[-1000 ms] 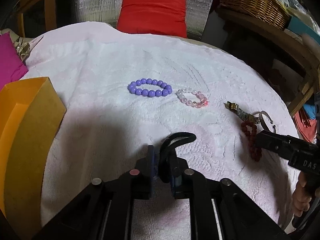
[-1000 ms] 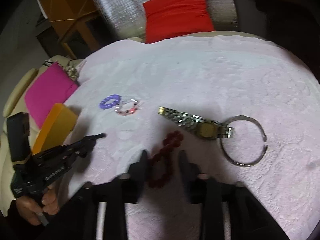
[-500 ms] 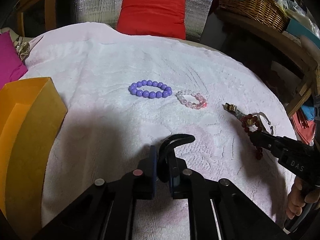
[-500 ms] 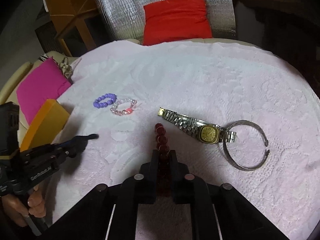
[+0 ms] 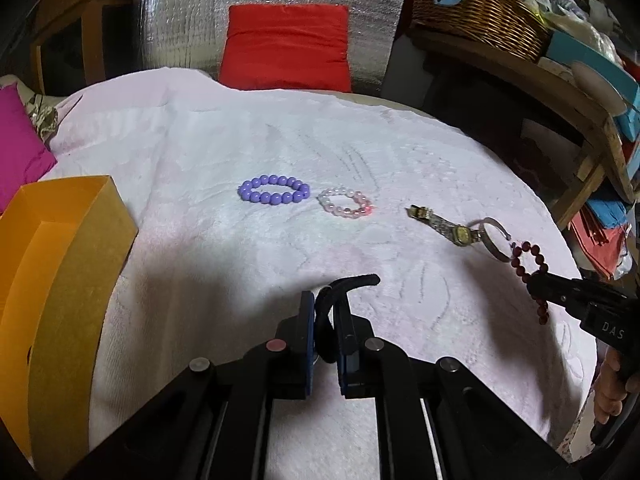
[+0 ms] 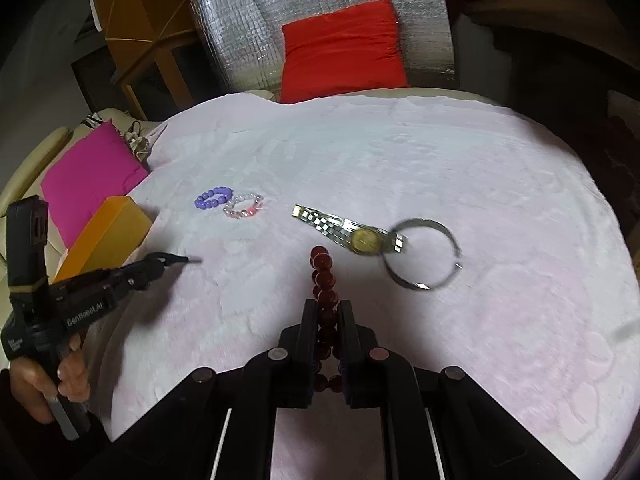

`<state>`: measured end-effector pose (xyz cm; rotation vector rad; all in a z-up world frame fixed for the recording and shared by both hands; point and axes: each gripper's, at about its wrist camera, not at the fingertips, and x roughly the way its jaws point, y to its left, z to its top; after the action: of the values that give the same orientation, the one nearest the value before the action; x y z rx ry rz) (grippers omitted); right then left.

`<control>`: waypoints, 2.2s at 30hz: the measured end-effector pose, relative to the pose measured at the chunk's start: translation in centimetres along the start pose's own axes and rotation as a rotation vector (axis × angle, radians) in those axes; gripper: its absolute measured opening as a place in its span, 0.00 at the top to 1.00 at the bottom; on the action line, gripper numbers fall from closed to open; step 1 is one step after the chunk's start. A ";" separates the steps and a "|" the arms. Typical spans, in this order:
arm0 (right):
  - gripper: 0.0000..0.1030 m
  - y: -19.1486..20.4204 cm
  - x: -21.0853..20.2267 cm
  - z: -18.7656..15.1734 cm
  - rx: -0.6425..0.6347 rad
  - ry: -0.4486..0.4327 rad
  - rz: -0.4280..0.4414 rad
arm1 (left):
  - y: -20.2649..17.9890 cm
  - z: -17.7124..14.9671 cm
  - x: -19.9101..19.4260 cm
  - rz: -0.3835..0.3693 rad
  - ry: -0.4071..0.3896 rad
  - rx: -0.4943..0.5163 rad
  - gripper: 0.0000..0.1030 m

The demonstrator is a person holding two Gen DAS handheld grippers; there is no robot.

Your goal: Organize jewelry

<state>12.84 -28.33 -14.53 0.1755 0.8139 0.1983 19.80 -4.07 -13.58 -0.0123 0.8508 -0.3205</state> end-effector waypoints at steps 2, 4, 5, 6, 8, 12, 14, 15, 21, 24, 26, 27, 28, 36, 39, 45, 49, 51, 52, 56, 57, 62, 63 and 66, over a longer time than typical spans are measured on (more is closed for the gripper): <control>0.90 -0.4 -0.6 -0.5 0.004 0.001 -0.010 | -0.4 -0.1 -0.5 -0.001 -0.005 0.008 0.91; 0.90 -0.8 -1.1 -1.0 0.004 0.000 -0.021 | -0.8 -0.1 -0.8 0.001 -0.009 0.015 0.91; 0.90 -1.0 -1.4 -1.2 0.006 -0.001 -0.025 | -0.9 -0.1 -1.0 0.003 -0.010 0.018 0.91; 0.90 -1.2 -1.7 -1.4 0.010 -0.002 -0.028 | -1.0 -0.2 -1.3 0.005 -0.012 0.020 0.91; 0.90 -1.5 -2.2 -1.7 0.016 -0.007 -0.037 | -1.2 -0.4 -1.9 0.009 -0.018 0.025 0.91; 0.90 -1.7 -3.2 -1.9 0.026 -0.019 -0.045 | -1.1 -0.7 -3.2 0.020 -0.036 0.020 0.91; 0.90 -1.6 -3.7 -1.9 0.026 -0.028 -0.043 | -0.9 -0.8 -3.9 0.029 -0.047 0.015 0.91; 0.90 -1.5 -4.0 -1.9 0.029 -0.036 -0.042 | -0.8 -0.9 -4.4 0.032 -0.049 0.011 0.91; 0.90 -0.7 -5.0 -1.7 0.033 -0.065 -0.036 | 0.2 -1.1 -7.9 0.073 -0.128 -0.003 0.91; 0.90 0.0 -5.2 -1.4 0.033 -0.073 -0.030 | 1.1 -1.5 -9.8 0.078 -0.157 -0.023 0.91; 0.90 0.5 -5.3 -1.3 0.030 -0.078 -0.025 | 1.6 -2.0 -10.9 0.092 -0.171 -0.028 0.91; 0.90 0.8 -5.3 -1.2 0.028 -0.080 -0.020 | 1.9 -2.2 -11.5 0.102 -0.177 -0.028 0.91; 0.90 1.1 -5.3 -1.1 0.027 -0.082 -0.015 | 2.4 -2.4 -12.1 0.086 -0.181 -0.055 0.91; 0.90 4.2 -4.9 -0.4 0.007 -0.099 0.017 | 4.6 -1.4 -17.4 0.150 -0.289 -0.076 0.91; 0.90 5.8 -4.6 0.1 -0.004 -0.105 0.035 | 5.5 -1.3 -18.9 0.179 -0.320 -0.078 0.91; 0.90 9.7 -3.4 1.1 -0.031 -0.110 0.094 | 8.3 -2.1 -19.9 0.225 -0.325 -0.103 0.91; 0.90 12.7 -2.1 1.6 -0.056 -0.103 0.140 | 10.6 -3.2 -20.0 0.258 -0.302 -0.130 0.91; 0.90 14.4 -1.2 1.6 -0.073 -0.090 0.164 | 11.8 -3.8 -19.8 0.277 -0.288 -0.143 0.91; 0.90 14.9 -0.8 1.5 -0.080 -0.085 0.170 | 12.4 -4.1 -19.7 0.285 -0.279 -0.150 0.91; 0.90 17.8 0.5 1.0 -0.114 -0.060 0.195 | 15.3 -5.6 -19.3 0.316 -0.242 -0.196 0.91; 0.90 18.3 0.7 0.8 -0.119 -0.057 0.198 | 15.8 -5.8 -19.2 0.324 -0.236 -0.202 0.91; 0.90 21.3 0.3 0.2 -0.132 -0.052 0.240 | 19.2 -7.4 -19.1 0.364 -0.208 -0.246 0.91; 0.90 21.9 0.1 0.2 -0.135 -0.052 0.250 | 19.6 -7.7 -19.1 0.367 -0.203 -0.254 0.91; 0.90 24.5 -0.1 0.5 -0.149 -0.037 0.290 | 21.0 -8.4 -18.8 0.373 -0.187 -0.278 0.91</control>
<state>10.53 -4.72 -8.47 0.1555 0.7317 0.5260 7.80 22.24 -8.22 -0.1386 0.6895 0.1489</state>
